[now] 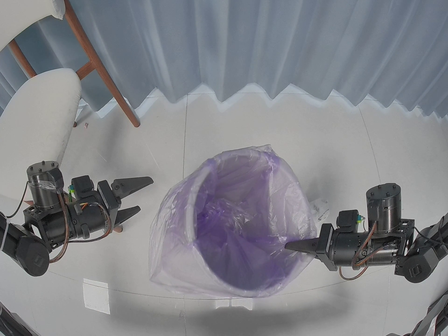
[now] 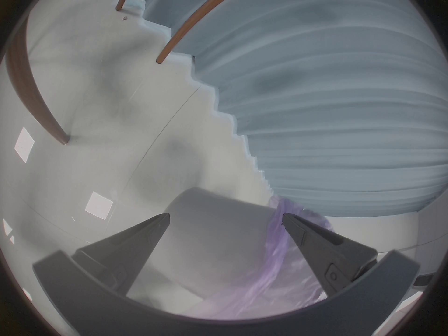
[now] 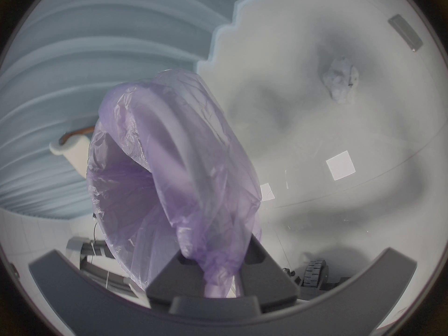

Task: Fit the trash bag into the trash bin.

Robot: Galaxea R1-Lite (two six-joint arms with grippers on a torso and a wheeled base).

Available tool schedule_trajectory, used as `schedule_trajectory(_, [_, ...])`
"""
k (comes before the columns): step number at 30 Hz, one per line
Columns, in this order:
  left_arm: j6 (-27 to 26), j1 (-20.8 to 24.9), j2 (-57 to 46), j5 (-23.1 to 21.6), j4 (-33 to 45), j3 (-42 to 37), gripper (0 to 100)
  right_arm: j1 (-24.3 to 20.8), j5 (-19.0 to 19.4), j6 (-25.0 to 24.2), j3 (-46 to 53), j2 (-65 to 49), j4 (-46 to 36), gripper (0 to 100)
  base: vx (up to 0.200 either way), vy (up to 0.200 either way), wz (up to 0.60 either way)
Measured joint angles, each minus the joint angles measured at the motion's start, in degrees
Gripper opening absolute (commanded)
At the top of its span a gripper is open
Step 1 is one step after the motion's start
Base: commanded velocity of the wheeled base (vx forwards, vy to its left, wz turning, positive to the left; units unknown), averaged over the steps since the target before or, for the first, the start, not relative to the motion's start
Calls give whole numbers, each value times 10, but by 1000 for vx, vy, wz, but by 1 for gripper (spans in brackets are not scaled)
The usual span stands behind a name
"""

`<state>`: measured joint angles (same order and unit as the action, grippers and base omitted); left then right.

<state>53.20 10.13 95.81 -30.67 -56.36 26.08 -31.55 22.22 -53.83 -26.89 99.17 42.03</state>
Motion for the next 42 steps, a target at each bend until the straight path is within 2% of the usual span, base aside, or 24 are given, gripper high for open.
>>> schedule_trajectory(4, [1,1,-18,-30,-3,-8,100,4,38,37,10,0,-1,0,0,0,0])
schedule_trajectory(14, [0,16,-50,-136,-11,-26,100,1,47,56,14,14,-3,0,0,0,0])
schedule_trajectory(20, [-3,33,-52,-141,-13,-27,100,-9,49,58,15,19,-2,0,0,0,0])
schedule_trajectory(26, [-37,44,-37,-136,-10,-28,100,-17,49,59,15,19,-2,0,0,0,0])
schedule_trajectory(27, [-44,46,-33,-128,-9,-29,0,-17,49,59,15,19,-1,0,0,0,0])
schedule_trajectory(32, [-55,52,-9,-101,-11,-27,0,-18,49,58,14,18,1,0,0,0,0])
schedule_trajectory(42, [-51,33,10,-97,-12,-12,0,-18,58,56,27,2,1,0,0,0,0])
